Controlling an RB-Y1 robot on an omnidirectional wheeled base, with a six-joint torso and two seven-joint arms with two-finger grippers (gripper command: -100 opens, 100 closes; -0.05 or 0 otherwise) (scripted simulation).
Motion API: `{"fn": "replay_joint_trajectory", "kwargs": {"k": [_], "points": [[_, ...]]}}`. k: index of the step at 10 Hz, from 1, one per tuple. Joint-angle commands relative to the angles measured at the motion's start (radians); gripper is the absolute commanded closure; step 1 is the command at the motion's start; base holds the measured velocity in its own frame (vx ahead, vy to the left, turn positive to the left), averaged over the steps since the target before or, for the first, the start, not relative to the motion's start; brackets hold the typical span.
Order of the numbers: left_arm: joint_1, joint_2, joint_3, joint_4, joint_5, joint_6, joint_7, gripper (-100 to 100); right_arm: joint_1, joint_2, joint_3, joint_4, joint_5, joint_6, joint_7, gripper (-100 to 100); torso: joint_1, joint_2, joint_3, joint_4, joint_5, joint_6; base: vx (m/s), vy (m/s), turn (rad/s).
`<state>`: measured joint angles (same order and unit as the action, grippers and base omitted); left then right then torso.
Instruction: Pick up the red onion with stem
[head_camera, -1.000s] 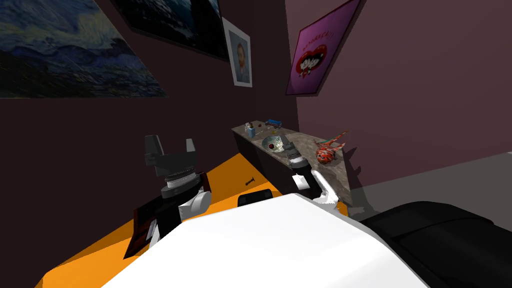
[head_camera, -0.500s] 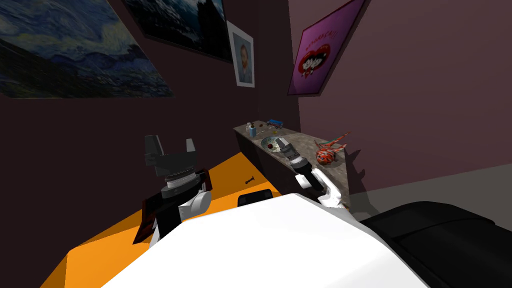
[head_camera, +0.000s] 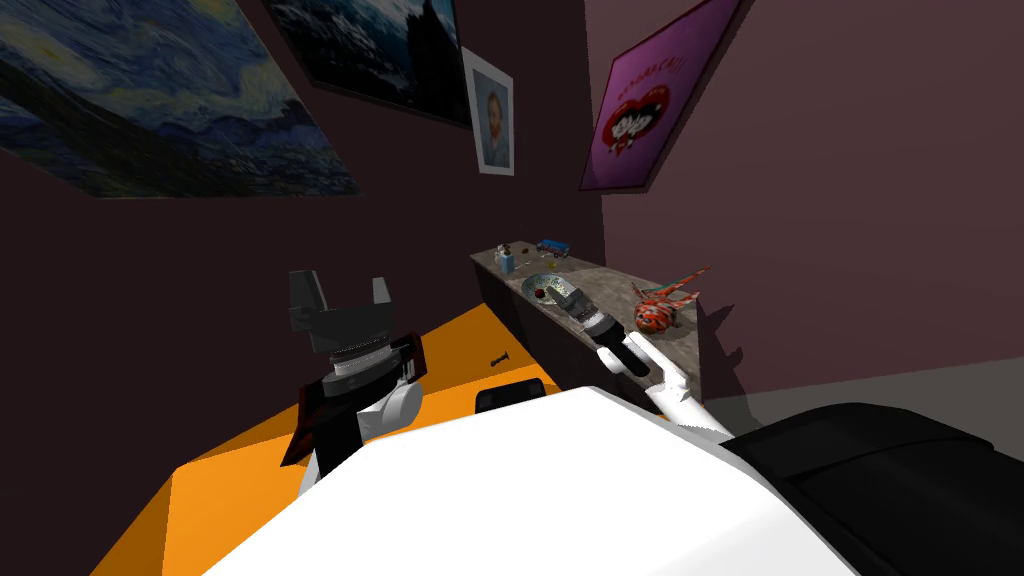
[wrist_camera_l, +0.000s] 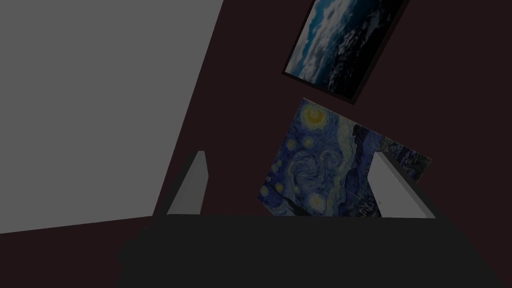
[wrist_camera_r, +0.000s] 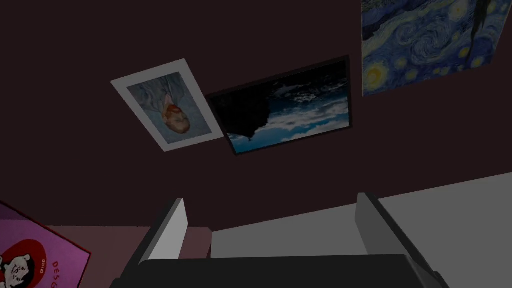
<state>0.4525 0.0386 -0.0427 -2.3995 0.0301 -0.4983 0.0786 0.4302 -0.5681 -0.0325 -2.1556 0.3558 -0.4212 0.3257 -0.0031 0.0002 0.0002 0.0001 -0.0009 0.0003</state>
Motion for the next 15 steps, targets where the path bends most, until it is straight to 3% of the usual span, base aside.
{"fn": "replay_joint_trajectory", "kwargs": {"k": [1, 4, 12, 15], "points": [[0.0, 0.0, 0.0, 0.0, 0.0, 0.0, 0.0, 0, -0.004, -0.05, 0.001, 0.027, 0.03, -0.008, 0.026, -100, 0.0, 0.0, 0.0, 0.0, 0.0, 0.0, -0.02, -0.039, 0.1], [0.0, 0.0, 0.0, 0.0, 0.0, 0.0, 0.0, 0, -0.01, -0.101, 0.004, 0.052, 0.057, -0.015, 0.048, -100, 0.0, -0.001, -0.001, 0.0, 0.0, 0.0, -0.003, -0.036, 0.07], [0.0, 0.0, 0.0, 0.0, 0.0, 0.0, 0.0, 0, -0.051, -0.348, 0.04, 0.208, 0.226, -0.061, 0.167, -100, 0.0, -0.004, -0.002, -0.001, 0.0, 0.0, 0.017, -0.041, 0.113], [0.0, 0.0, 0.0, 0.0, 0.0, 0.0, 0.0, 0, -0.059, -0.407, 0.05, 0.234, 0.254, -0.07, 0.185, -100, 0.001, -0.004, -0.002, -0.001, 0.0, 0.0, 0.032, -0.029, 0.064]]}}
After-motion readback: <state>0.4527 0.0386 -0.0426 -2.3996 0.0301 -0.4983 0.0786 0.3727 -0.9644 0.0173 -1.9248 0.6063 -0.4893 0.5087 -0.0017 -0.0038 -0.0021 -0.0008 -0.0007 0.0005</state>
